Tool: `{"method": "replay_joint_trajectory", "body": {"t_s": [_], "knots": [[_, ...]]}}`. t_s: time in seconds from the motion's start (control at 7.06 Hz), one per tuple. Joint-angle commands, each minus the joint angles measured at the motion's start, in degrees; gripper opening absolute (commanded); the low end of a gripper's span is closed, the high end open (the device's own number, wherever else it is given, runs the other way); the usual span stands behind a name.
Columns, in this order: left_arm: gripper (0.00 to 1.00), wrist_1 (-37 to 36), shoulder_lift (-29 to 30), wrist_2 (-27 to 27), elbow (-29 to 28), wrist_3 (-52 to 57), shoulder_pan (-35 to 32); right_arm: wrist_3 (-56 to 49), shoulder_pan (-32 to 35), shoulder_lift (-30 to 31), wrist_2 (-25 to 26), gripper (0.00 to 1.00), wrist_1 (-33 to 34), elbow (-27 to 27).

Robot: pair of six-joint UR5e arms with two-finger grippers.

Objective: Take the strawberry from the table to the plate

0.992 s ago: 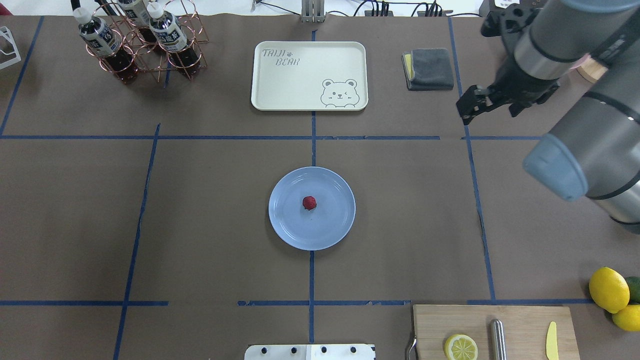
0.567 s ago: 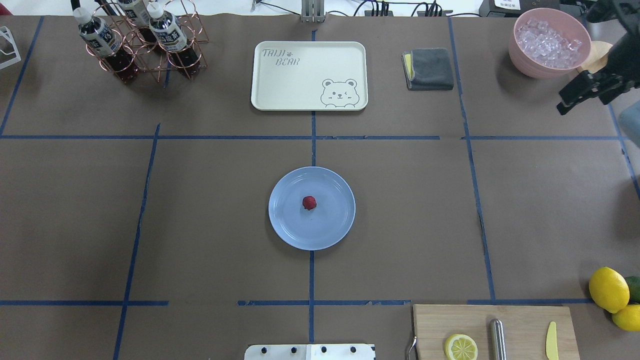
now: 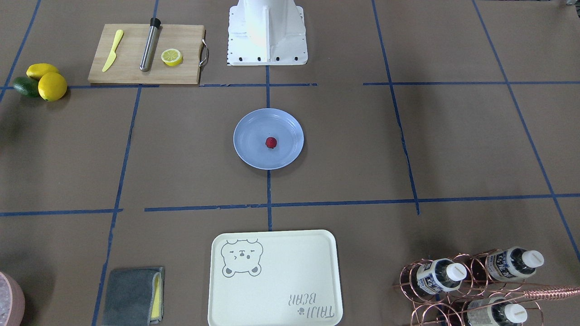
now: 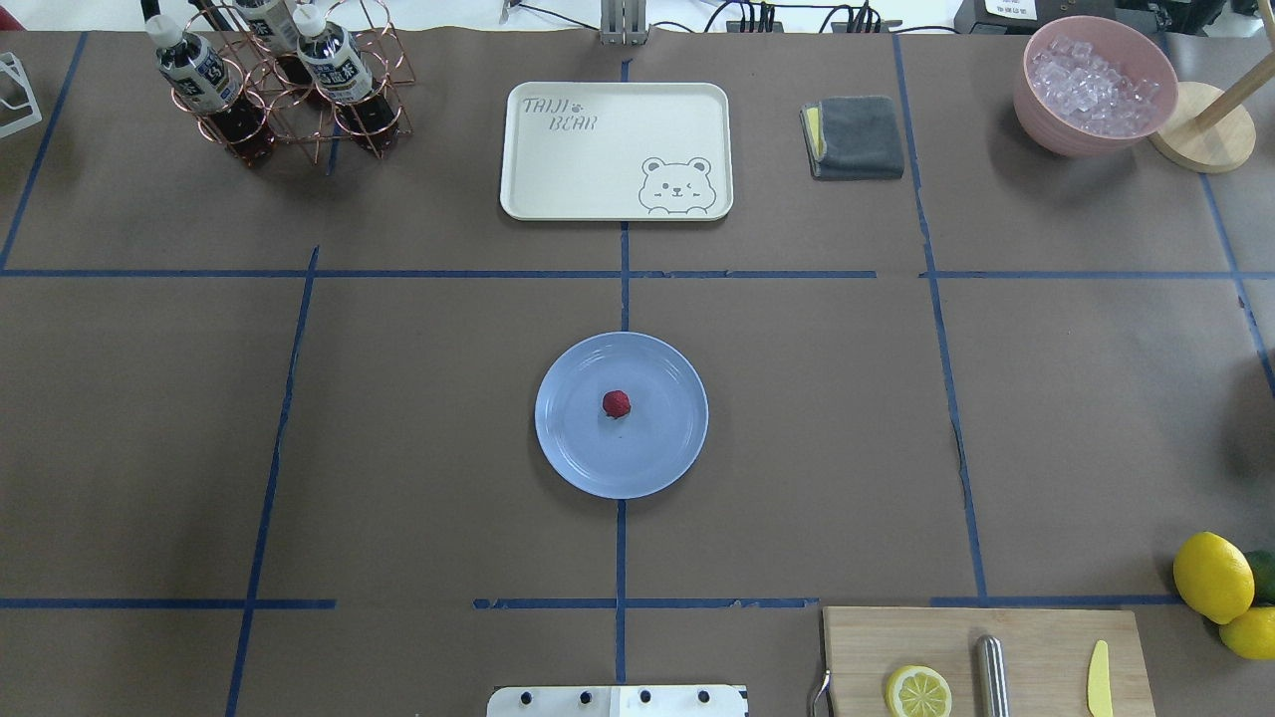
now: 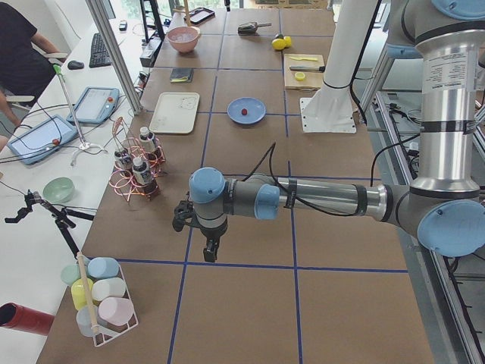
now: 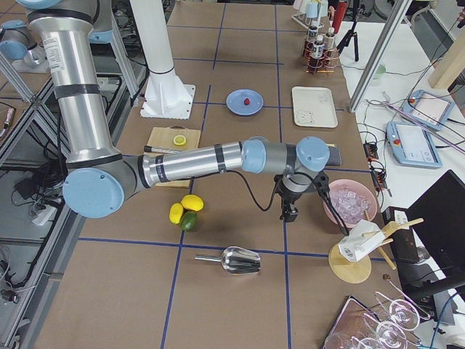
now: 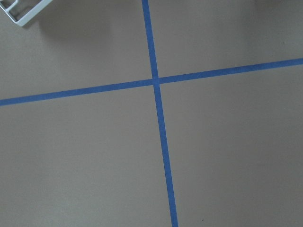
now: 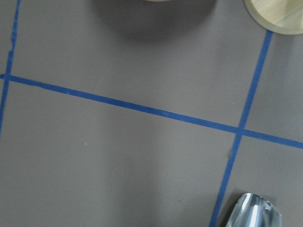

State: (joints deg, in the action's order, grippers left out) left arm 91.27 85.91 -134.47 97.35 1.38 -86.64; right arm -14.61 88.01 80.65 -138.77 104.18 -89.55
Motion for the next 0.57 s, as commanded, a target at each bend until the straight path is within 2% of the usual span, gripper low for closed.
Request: {"method": "replay_joint_trajectory", "body": {"t_s": [0.0, 0.42], "knots": [[1.00, 0.05, -0.04, -0.26, 0.04, -0.06, -0.02, -2.45, 4.09, 4.67, -0.28, 1.00, -5.11, 2.72], [1.00, 0.05, -0.13, 0.09, 0.04, 0.02, -0.02, -1.83, 4.01, 7.32, 0.08, 1.00, -7.84, 2.80]]}}
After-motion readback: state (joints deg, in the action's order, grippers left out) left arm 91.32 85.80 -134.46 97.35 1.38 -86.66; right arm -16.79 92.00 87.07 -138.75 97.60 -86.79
